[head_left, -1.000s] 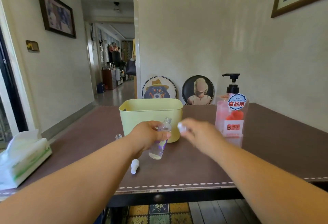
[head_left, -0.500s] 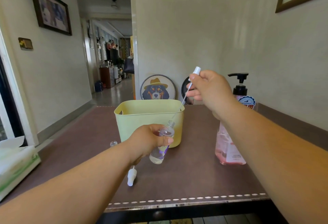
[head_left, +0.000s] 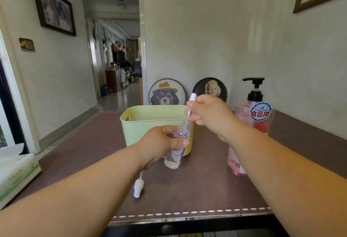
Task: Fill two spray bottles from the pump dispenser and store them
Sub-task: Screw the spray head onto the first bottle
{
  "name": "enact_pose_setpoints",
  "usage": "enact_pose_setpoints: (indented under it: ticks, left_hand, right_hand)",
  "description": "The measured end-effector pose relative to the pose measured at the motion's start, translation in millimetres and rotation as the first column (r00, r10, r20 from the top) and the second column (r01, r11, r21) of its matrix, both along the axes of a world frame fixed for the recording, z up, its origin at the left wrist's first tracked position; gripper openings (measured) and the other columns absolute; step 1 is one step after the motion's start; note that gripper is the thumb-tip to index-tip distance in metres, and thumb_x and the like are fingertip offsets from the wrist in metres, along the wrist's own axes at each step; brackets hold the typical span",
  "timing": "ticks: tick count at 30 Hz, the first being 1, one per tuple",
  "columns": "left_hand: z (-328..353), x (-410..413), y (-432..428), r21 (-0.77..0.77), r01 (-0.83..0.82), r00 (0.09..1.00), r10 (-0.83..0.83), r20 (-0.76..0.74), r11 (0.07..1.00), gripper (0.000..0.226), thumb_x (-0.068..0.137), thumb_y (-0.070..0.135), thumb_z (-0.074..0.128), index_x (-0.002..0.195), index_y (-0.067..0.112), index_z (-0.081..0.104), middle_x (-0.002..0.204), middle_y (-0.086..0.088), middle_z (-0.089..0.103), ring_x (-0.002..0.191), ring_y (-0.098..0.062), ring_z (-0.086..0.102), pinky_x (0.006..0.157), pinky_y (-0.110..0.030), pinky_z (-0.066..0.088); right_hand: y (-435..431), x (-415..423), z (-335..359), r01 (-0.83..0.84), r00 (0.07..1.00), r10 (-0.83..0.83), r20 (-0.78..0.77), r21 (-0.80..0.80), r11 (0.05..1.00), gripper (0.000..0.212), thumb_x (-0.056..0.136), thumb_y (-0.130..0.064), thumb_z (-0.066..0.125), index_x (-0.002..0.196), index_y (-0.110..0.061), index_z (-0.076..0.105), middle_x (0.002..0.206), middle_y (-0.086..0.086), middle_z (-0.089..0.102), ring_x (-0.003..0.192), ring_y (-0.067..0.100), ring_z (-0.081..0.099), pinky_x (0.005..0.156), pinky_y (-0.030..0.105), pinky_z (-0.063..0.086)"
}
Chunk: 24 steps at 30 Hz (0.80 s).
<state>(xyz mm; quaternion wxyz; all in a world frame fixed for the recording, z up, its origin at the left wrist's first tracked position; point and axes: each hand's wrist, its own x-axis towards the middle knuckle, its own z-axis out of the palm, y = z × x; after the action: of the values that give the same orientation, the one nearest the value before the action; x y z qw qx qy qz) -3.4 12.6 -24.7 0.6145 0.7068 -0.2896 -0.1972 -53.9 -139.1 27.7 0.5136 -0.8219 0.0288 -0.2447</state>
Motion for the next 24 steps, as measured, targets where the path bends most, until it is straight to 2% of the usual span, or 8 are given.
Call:
enact_pose_setpoints:
  ticks: [3,7,11,15,18,22,24]
  left_hand:
    - [4,0,0,0.019,-0.004,1.000,0.004,-0.002,1.000,0.034,0.080,0.009,0.072,0.113,0.011,0.068,0.090,-0.002,0.067,0.073,-0.013,0.063,0.068,-0.023,0.054]
    - [6,2,3,0.040,-0.043,0.999,0.042,0.017,0.998,0.033,0.080,0.014,0.073,0.113,0.014,0.069,0.095,-0.003,0.068,0.080,-0.016,0.064,0.070,-0.023,0.054]
    - [10,2,5,0.063,-0.063,0.998,0.061,0.032,0.996,0.032,0.080,0.018,0.073,0.111,0.018,0.069,0.095,-0.003,0.068,0.080,-0.016,0.064,0.069,-0.023,0.052]
    - [13,3,5,0.074,-0.077,0.996,0.073,0.059,0.994,0.033,0.080,0.022,0.074,0.112,0.021,0.069,0.095,-0.004,0.068,0.082,-0.018,0.063,0.076,-0.030,0.050]
    - [13,3,5,0.084,-0.081,0.994,0.075,0.076,0.993,0.032,0.080,0.022,0.074,0.111,0.022,0.070,0.096,-0.005,0.070,0.083,-0.018,0.063,0.077,-0.031,0.051]
    - [12,3,5,0.114,-0.105,0.991,0.095,0.091,0.988,0.032,0.078,0.023,0.076,0.109,0.022,0.070,0.097,-0.003,0.070,0.085,-0.019,0.064,0.071,-0.027,0.050]
    - [12,2,5,0.119,-0.113,0.990,0.101,0.096,0.987,0.032,0.078,0.023,0.075,0.110,0.022,0.070,0.095,-0.003,0.070,0.084,-0.018,0.064,0.067,-0.025,0.049]
  right_hand:
    - [5,0,-8,-0.047,0.998,0.048,-0.032,0.017,0.999,0.012,0.093,-0.031,0.056,0.100,-0.022,0.058,0.092,-0.004,0.070,0.072,0.003,0.065,0.088,0.034,0.052]
    - [7,-1,-7,-0.076,0.997,0.077,-0.012,0.065,0.995,0.005,0.092,-0.029,0.058,0.088,-0.029,0.055,0.090,-0.009,0.070,0.079,0.002,0.067,0.093,0.036,0.050]
    - [8,-1,-7,-0.075,0.997,0.075,0.004,0.071,0.995,0.008,0.092,-0.028,0.059,0.085,-0.029,0.056,0.090,-0.010,0.070,0.081,0.002,0.067,0.090,0.033,0.050]
    - [10,-3,-12,-0.076,0.995,0.077,-0.058,0.009,0.997,0.008,0.092,-0.028,0.059,0.084,-0.026,0.058,0.099,-0.001,0.071,0.082,0.007,0.067,0.088,0.033,0.052]
    - [11,-2,-16,-0.061,0.995,0.061,-0.080,-0.003,0.998,0.005,0.090,-0.029,0.061,0.089,-0.024,0.060,0.109,0.005,0.071,0.099,0.018,0.068,0.088,0.034,0.052]
    - [11,-1,-18,-0.086,0.988,0.086,-0.131,0.004,0.996,0.014,0.088,-0.029,0.064,0.099,-0.024,0.058,0.112,0.004,0.069,0.104,0.018,0.067,0.080,0.028,0.052]
    - [11,0,-18,-0.059,0.989,0.058,-0.137,-0.002,0.998,0.023,0.085,-0.032,0.066,0.102,-0.018,0.058,0.110,0.006,0.069,0.103,0.020,0.067,0.083,0.032,0.054]
